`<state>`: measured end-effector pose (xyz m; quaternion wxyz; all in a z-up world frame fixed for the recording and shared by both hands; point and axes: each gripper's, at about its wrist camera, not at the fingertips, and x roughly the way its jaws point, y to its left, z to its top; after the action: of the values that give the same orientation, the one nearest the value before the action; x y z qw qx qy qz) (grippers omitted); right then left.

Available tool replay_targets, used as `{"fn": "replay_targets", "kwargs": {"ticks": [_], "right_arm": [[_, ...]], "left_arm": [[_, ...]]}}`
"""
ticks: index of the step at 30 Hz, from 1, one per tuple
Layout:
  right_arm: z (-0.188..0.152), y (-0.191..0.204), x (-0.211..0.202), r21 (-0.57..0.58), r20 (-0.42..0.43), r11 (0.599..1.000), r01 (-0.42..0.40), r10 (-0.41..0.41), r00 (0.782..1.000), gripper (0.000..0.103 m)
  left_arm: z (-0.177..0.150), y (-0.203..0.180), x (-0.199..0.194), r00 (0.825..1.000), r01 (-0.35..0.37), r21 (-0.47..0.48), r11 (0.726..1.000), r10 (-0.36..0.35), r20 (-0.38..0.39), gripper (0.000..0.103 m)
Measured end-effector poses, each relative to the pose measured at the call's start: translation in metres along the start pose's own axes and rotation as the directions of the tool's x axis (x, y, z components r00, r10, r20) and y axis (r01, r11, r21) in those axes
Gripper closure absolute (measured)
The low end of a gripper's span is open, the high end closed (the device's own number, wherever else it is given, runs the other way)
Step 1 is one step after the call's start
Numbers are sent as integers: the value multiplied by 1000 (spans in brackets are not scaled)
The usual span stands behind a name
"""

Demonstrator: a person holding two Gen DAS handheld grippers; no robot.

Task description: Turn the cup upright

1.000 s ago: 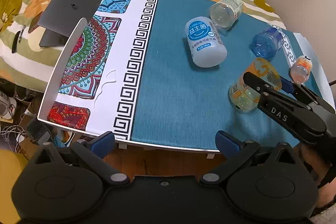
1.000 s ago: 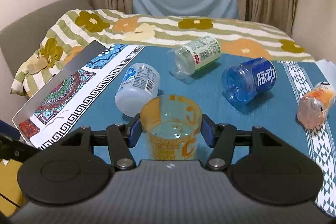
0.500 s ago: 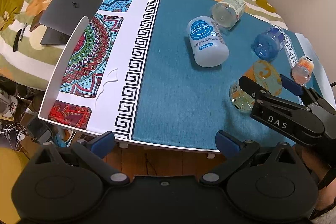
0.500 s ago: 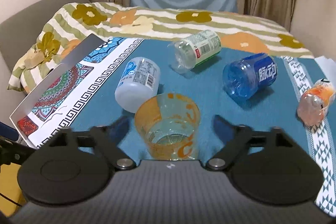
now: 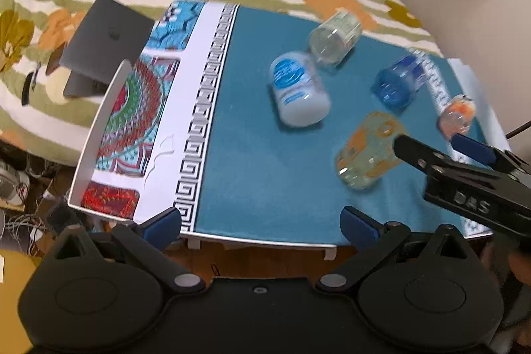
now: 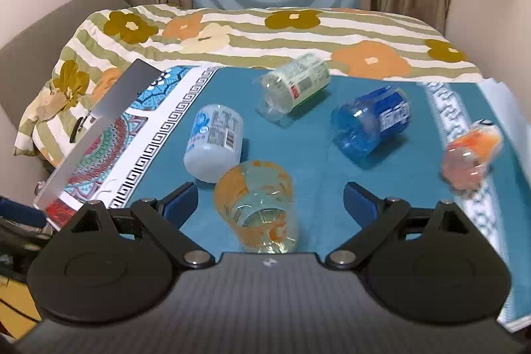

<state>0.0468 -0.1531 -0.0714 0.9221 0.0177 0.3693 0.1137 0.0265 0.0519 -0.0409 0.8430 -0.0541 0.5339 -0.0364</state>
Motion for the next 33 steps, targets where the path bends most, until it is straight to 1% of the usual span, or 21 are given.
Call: {"fn": "replay_targets", "kwargs": {"ticks": [2, 5, 10, 13, 16, 20, 23, 27, 33], "right_arm": [[8, -1, -19, -1, -13, 1000, 11, -11, 1000, 0], [20, -7, -47, 5, -58, 999, 41, -41, 997, 0], [28, -18, -89, 6, -116, 993, 117, -116, 986, 0], [23, -27, -105, 14, -161, 986, 168, -164, 973, 0], [15, -37, -112, 27, -201, 980, 195, -186, 962, 0], [2, -49, -120, 100, -218, 975, 196, -171, 961, 0], [-5, -53, -121, 119, -227, 970, 211, -181, 957, 0], [-9, -57, -121, 128, -237, 967, 219, -184, 954, 0], [-7, -58, -121, 128, -229, 966, 224, -191, 954, 0]], "left_arm": [[3, -5, -11, 1000, 6, 2, 1000, -6, 24, 0], [5, -14, -29, 998, 1, 20, 1000, -2, 62, 0], [-2, -32, -52, 991, -55, 85, 995, 44, 130, 0], [-11, -42, -57, 986, -89, 119, 989, 70, 154, 0], [-20, -47, -58, 983, -100, 126, 987, 79, 167, 0], [-29, -52, -56, 979, -124, 117, 985, 102, 176, 0], [-31, -55, -55, 981, -112, 122, 986, 91, 169, 0], [-31, -60, -56, 979, -119, 145, 982, 91, 184, 0], [-29, -66, -58, 977, -118, 163, 979, 85, 197, 0]]}}
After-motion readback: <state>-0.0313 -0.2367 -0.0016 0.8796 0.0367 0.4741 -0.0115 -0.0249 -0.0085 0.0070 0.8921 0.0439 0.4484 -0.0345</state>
